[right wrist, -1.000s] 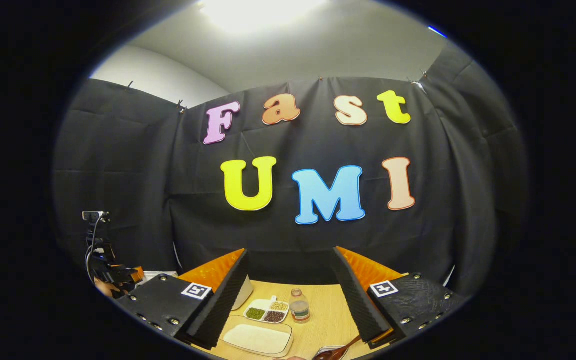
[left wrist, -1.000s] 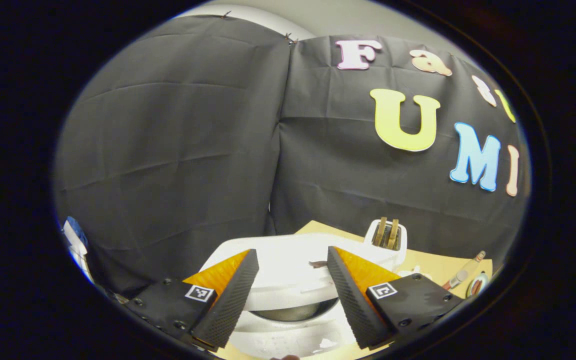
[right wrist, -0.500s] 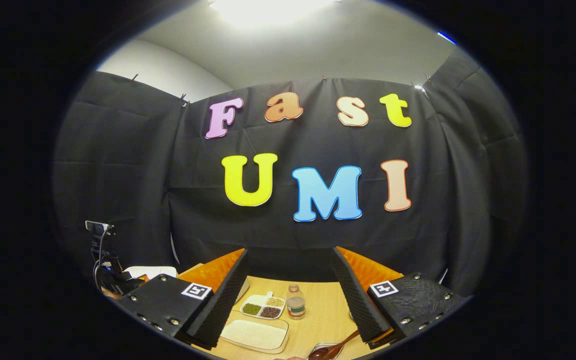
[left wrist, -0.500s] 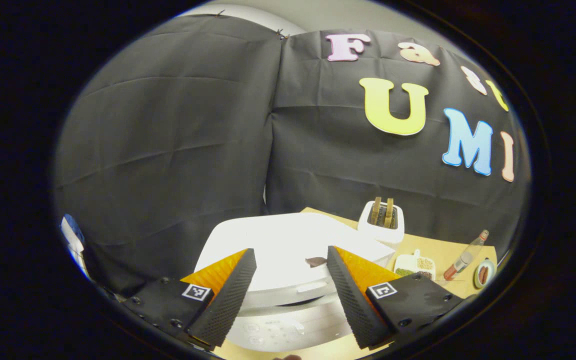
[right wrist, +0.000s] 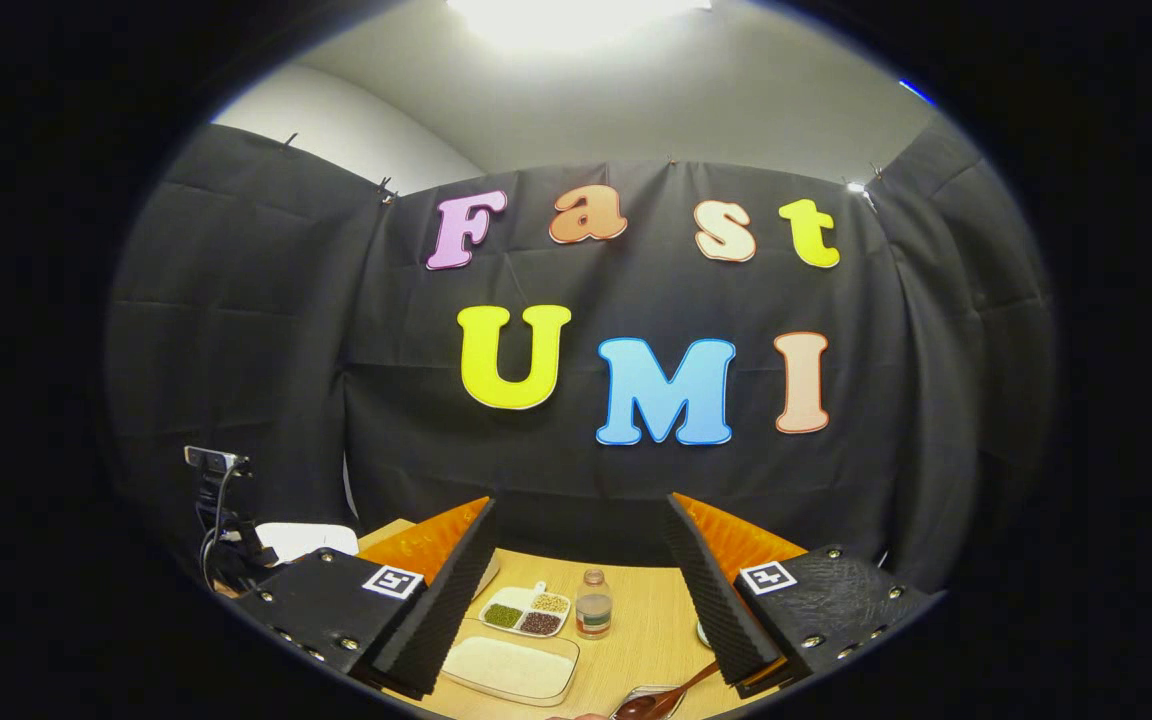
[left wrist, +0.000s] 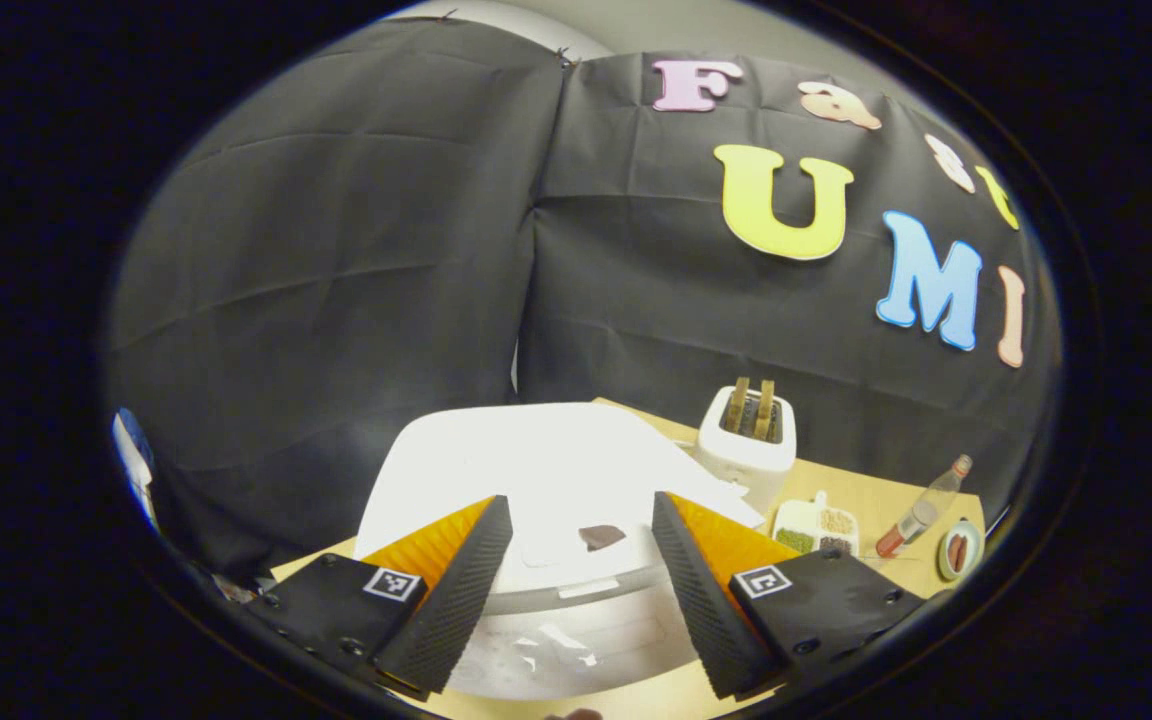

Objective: Close the left gripper, press the button to open the rice cooker; take a wooden spoon from the chopstick holder with the right hand, scoop a spoonful of rice and pour it into the rice cooker, then put the wooden spoon back into the chopstick holder.

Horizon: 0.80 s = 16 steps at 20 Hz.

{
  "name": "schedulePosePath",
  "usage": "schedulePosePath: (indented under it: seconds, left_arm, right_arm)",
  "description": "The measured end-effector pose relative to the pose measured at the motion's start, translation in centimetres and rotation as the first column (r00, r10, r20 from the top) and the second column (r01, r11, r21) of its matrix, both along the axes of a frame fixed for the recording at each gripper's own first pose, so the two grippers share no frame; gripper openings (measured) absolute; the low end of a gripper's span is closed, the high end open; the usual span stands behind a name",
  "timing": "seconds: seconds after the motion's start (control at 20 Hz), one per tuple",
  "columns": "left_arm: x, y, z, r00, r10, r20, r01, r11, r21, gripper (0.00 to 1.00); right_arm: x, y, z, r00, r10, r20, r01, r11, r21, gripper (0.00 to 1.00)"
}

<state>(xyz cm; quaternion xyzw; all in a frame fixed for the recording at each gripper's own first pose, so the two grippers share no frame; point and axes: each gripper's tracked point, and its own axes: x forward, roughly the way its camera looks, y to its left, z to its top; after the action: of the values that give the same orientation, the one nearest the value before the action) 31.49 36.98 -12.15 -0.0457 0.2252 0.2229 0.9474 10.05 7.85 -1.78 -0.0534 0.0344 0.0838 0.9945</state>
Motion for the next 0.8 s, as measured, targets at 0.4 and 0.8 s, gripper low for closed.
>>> schedulePosePath:
  seconds: [0.4, 0.8]
  left_arm:
    - [-1.0, 0.2, -0.8, 0.999, 0.023, -0.048, -0.023, 1.000, 0.006, 0.97]
    - [-1.4, -0.4, -1.5, 0.996, 0.057, -0.071, -0.061, 0.997, -0.047, 0.97]
  right_arm:
    - [0.0, -0.8, -0.8, 0.999, -0.025, -0.025, 0.025, 1.000, 0.013, 0.99]
    - [-0.3, -1.3, -0.9, 0.999, -0.020, -0.027, 0.021, 0.999, 0.025, 0.99]
